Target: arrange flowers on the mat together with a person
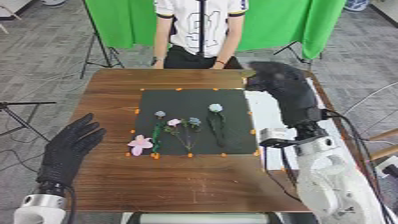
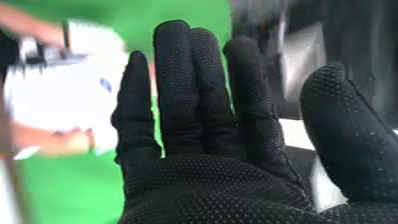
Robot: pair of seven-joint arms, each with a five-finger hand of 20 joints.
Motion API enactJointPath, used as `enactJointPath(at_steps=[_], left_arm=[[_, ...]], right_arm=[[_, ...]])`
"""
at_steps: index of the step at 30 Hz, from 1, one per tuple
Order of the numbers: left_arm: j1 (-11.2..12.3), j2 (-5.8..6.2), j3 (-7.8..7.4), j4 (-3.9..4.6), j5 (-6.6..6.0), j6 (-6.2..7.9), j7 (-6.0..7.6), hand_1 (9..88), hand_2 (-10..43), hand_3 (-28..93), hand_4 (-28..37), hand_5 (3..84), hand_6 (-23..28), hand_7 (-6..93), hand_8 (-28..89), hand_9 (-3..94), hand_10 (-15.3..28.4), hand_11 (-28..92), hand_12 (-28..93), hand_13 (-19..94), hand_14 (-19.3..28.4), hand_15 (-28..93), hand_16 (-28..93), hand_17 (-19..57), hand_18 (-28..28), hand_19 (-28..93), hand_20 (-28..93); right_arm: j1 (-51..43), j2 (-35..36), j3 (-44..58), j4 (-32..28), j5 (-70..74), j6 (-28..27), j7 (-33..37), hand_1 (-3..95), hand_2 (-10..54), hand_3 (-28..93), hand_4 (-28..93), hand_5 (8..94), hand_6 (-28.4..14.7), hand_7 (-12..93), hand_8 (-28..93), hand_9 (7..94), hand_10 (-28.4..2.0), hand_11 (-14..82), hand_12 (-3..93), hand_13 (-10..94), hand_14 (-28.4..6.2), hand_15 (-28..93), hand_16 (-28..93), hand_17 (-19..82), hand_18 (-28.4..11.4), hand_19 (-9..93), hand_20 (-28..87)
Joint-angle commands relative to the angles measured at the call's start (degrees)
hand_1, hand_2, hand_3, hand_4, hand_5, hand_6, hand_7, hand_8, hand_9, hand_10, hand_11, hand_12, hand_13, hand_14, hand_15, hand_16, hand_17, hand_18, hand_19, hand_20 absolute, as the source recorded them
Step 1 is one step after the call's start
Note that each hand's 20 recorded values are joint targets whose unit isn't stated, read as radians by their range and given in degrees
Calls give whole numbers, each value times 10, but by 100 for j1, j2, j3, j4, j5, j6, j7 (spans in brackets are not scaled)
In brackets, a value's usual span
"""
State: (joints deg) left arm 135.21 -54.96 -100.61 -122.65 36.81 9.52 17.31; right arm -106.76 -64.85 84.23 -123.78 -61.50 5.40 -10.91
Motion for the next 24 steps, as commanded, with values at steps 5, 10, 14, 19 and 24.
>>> enactJointPath(at_steps=[5,10,14,19,24], left_arm=[[-148,-50,172,41,82,-198,-153,228,4,730,-234,387,36,191,-87,351,135,245,167,311,160,289,20,-41,241,470,62],[-151,-91,182,30,105,-215,-249,228,4,730,-233,388,36,190,-88,350,135,245,167,310,161,288,21,-41,241,470,63],[-190,-56,199,48,135,-297,-245,228,4,730,-233,388,37,190,-87,351,135,245,167,311,161,289,21,-41,241,471,63],[-77,-75,175,14,127,-264,-218,228,4,730,-233,388,37,191,-87,351,136,245,167,311,160,288,21,-41,241,471,63],[-155,-64,187,81,104,-300,-272,229,3,731,-232,390,37,191,-88,352,135,245,166,312,160,287,21,-40,242,471,63]], right_arm=[[-2014,73,1983,280,443,-680,457,174,72,888,-216,539,-28,239,-123,564,-154,243,260,484,-128,452,211,164,-207,546,329],[-2078,1,2082,293,409,-906,619,173,70,890,-214,538,-28,239,-122,563,-154,243,261,482,-128,449,216,162,-208,547,326],[-2096,9,2102,315,431,-923,558,174,69,890,-214,536,-30,237,-122,559,-154,243,261,479,-127,447,217,160,-209,548,325],[-1985,-87,2030,407,407,-1158,683,178,69,888,-215,533,-28,234,-122,556,-154,243,261,479,-128,448,218,160,-209,548,323],[-2025,-17,1953,394,342,-1036,585,179,68,888,-216,527,-26,232,-120,549,-154,244,261,475,-127,448,218,159,-210,550,322]])
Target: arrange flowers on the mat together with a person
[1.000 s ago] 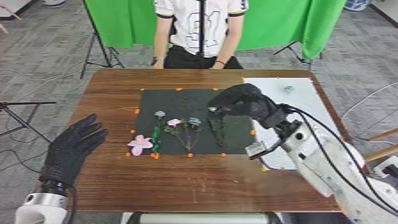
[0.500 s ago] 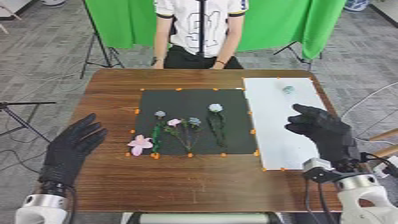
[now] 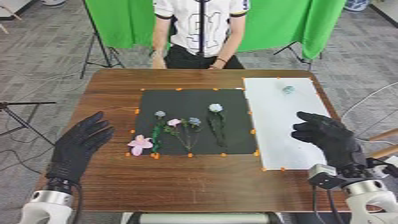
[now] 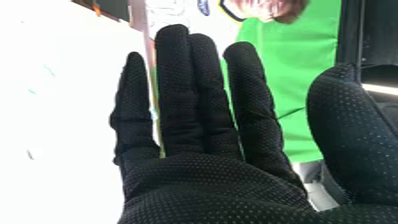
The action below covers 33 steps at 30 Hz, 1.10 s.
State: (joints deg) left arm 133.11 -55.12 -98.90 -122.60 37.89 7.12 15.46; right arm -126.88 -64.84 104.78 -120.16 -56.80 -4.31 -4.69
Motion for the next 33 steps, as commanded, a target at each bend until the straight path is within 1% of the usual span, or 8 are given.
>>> enactJointPath(at_steps=[1,7,11,16,20,23,27,33], left_arm=[[-16,-36,40,100,23,-81,-109,229,3,730,-232,390,37,190,-88,352,135,245,166,312,160,288,21,-40,242,471,63],[123,-60,2,41,-28,-46,-81,230,4,729,-232,389,36,190,-88,351,135,245,167,312,160,288,21,-41,241,471,63],[-51,-2,100,87,10,-104,-85,230,5,728,-232,389,36,190,-88,352,137,244,166,312,160,288,21,-41,242,471,63],[123,-62,57,13,-60,25,-52,230,6,728,-231,388,37,189,-87,352,136,245,167,312,160,289,21,-41,241,470,63],[-85,-32,103,73,-22,-32,-74,230,6,727,-231,389,37,189,-87,352,136,245,167,312,161,289,21,-41,241,471,63],[4,-19,-3,29,-22,46,-86,230,6,727,-230,389,36,190,-87,352,136,245,167,312,160,289,21,-40,241,471,63],[57,-108,29,29,-8,8,-111,230,6,727,-231,389,37,190,-88,352,136,245,167,312,161,289,21,-40,241,471,63],[45,-55,22,32,-38,82,-78,231,8,726,-231,390,37,190,-87,351,135,245,167,311,160,288,21,-40,241,472,63]], right_arm=[[-41,-11,-94,21,-97,-39,-30,179,67,889,-216,526,-26,232,-120,549,-154,244,262,475,-126,448,218,159,-210,550,322],[24,-46,-230,77,-160,-202,40,180,65,890,-216,527,-26,233,-121,550,-155,246,261,476,-127,450,219,158,-210,551,321],[12,-45,-230,56,-115,-177,98,178,66,890,-217,528,-26,235,-121,552,-155,247,261,476,-126,449,219,158,-210,551,320],[56,-117,-281,52,-291,-250,129,179,65,889,-218,530,-27,235,-122,553,-155,247,260,476,-127,449,219,158,-210,551,320],[-39,-60,-191,-13,-219,-18,59,180,66,890,-218,530,-27,235,-122,553,-154,247,260,476,-127,448,218,157,-211,551,319],[57,-77,-252,35,-229,-59,99,180,66,889,-218,531,-28,235,-121,555,-155,248,260,475,-127,449,218,157,-211,551,319],[-13,-153,-215,4,-296,-215,145,179,67,888,-218,532,-28,233,-122,556,-155,248,260,476,-129,451,218,157,-211,552,319],[131,-161,-300,60,-252,-111,165,177,70,886,-218,532,-28,233,-121,556,-155,247,260,477,-128,450,218,157,-211,552,318]])
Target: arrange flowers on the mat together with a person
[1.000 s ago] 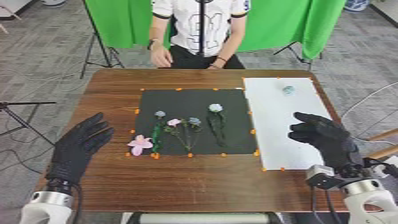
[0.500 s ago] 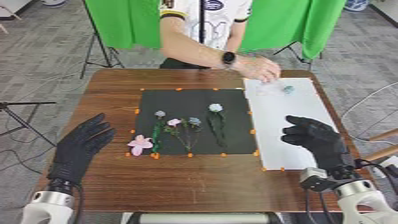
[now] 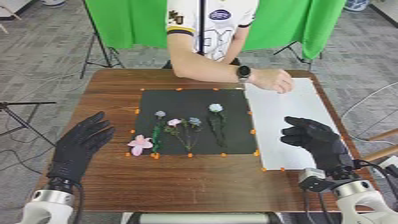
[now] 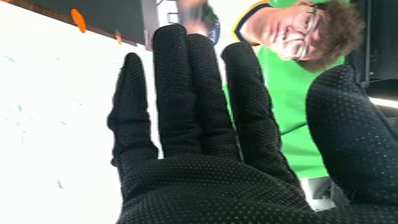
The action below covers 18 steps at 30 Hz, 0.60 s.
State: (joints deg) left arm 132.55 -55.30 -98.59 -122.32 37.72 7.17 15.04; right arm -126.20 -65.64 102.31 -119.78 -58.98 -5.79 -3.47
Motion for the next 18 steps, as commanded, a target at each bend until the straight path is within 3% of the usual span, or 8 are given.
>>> enactJointPath(at_steps=[1,3,4,6,9,12,15,18], left_arm=[[142,-58,-14,-6,-46,93,-30,231,8,726,-231,390,37,190,-88,352,135,245,167,312,160,287,21,-40,241,472,63],[229,-86,-26,-29,-45,96,-4,231,8,726,-231,390,38,189,-88,352,136,245,167,312,160,288,21,-40,242,472,63],[193,-108,-15,-17,-22,57,-58,231,8,727,-231,390,38,189,-88,352,136,245,167,312,161,288,21,-40,242,472,63],[15,-59,81,49,-12,18,-32,230,8,727,-232,391,38,189,-88,351,136,244,167,312,160,289,21,-40,242,472,63],[50,-10,1,25,-4,31,-45,231,9,726,-232,391,38,190,-87,352,136,244,167,312,161,290,21,-40,242,473,63],[186,-68,-43,-10,-39,76,-21,230,8,728,-231,390,39,189,-88,351,136,245,167,312,160,290,21,-40,241,473,63],[30,-56,44,51,-4,-21,-73,230,8,728,-232,391,39,189,-88,352,136,246,167,312,161,290,21,-40,241,473,63],[24,-11,8,38,11,-14,-57,230,8,728,-232,391,39,188,-87,352,136,245,166,312,161,290,21,-40,241,473,62]], right_arm=[[62,-113,-58,21,-59,-12,76,177,70,886,-218,532,-28,234,-121,556,-155,248,260,477,-128,450,218,156,-211,552,318],[51,-129,-34,24,-110,-131,63,177,70,886,-217,532,-29,234,-121,556,-155,248,260,477,-128,451,218,157,-211,552,318],[-3,-111,-7,-9,-100,-72,52,177,71,886,-218,532,-29,234,-121,555,-155,248,261,477,-128,451,218,157,-210,552,317],[2,-51,1,-13,-36,90,-21,178,71,885,-218,532,-29,233,-121,555,-155,248,261,477,-128,451,218,157,-211,552,317],[115,-90,-64,47,-97,-4,35,179,68,889,-216,532,-28,234,-121,556,-155,248,260,478,-128,451,217,157,-211,552,317],[85,-156,-42,47,-198,-209,62,182,65,889,-217,532,-28,234,-121,556,-155,248,261,477,-127,450,217,157,-211,553,317],[8,-111,-5,9,-99,-29,29,182,65,889,-217,532,-29,234,-121,555,-155,248,261,477,-126,448,217,156,-210,552,317],[96,-91,-39,45,-78,-67,41,182,65,889,-218,532,-28,235,-121,556,-156,248,260,477,-127,448,218,156,-211,552,317]])
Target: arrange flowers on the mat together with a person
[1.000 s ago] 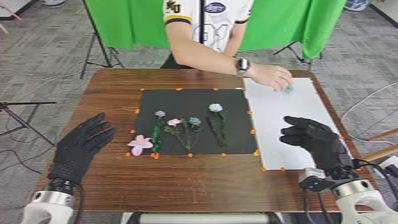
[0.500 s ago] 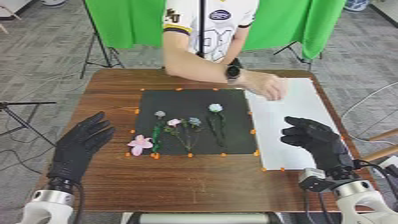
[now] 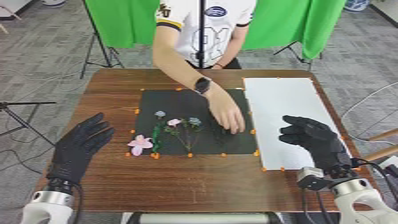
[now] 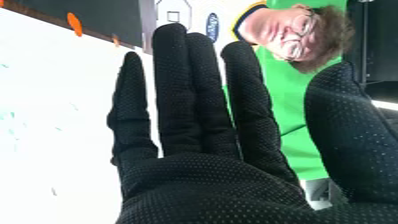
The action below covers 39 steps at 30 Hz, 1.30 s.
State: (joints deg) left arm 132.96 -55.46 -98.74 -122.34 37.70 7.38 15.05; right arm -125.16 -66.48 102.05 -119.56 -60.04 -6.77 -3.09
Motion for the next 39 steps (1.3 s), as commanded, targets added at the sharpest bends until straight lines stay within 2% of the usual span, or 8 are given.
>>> enactJointPath(at_steps=[1,5,11,14,27,30,35,39], left_arm=[[21,0,4,29,-3,-8,-55,229,9,728,-232,391,39,189,-87,352,136,246,166,312,161,290,21,-40,241,472,62],[108,-37,-20,16,-15,-12,-67,229,8,728,-232,391,38,189,-87,352,136,245,166,312,160,291,20,-40,242,473,62],[22,57,1,37,-7,-26,-46,230,9,728,-233,391,38,189,-87,352,136,245,166,312,160,291,20,-40,241,473,62],[116,17,-14,24,-65,17,-20,229,9,729,-233,392,38,190,-87,352,136,245,166,312,160,291,20,-40,241,473,62],[61,-5,-25,44,-17,-31,-102,228,7,731,-233,391,39,189,-87,352,136,246,167,312,160,290,20,-40,241,473,62],[-6,45,-19,56,-2,-43,-59,229,8,729,-233,391,38,189,-87,352,136,245,166,312,160,289,20,-40,242,473,62],[185,-4,-38,-6,-49,46,-11,229,8,730,-233,391,38,191,-87,353,136,246,167,313,160,290,21,-40,242,473,62],[77,46,7,21,-56,58,26,229,9,729,-234,391,38,189,-87,353,136,247,166,313,160,291,21,-40,242,473,62]], right_arm=[[-3,-14,-8,30,-6,-17,25,181,65,889,-218,533,-29,235,-121,557,-155,248,260,477,-128,448,218,156,-211,552,317],[-61,-4,17,23,0,-64,39,180,65,889,-218,533,-29,234,-121,557,-156,248,260,477,-128,448,218,156,-210,551,316],[-43,44,47,27,11,-14,6,179,66,889,-218,532,-28,234,-121,557,-156,247,260,478,-129,449,218,156,-211,552,316],[-47,4,34,33,-13,-83,14,179,66,888,-218,531,-28,234,-121,556,-155,247,260,477,-129,449,217,156,-211,552,316],[-101,44,33,11,23,-2,-5,177,67,889,-218,531,-29,232,-120,556,-155,247,260,478,-130,448,217,156,-211,552,315],[-39,55,10,30,32,10,-6,176,67,889,-218,531,-28,233,-120,556,-155,247,261,478,-129,447,217,155,-211,552,315],[-10,-13,-10,42,-14,-144,57,177,68,888,-218,531,-29,233,-120,556,-156,247,261,478,-130,447,218,155,-212,552,316],[-10,26,-2,27,68,-48,-8,177,68,888,-218,530,-29,232,-120,555,-156,246,261,478,-129,447,218,155,-211,551,315]])
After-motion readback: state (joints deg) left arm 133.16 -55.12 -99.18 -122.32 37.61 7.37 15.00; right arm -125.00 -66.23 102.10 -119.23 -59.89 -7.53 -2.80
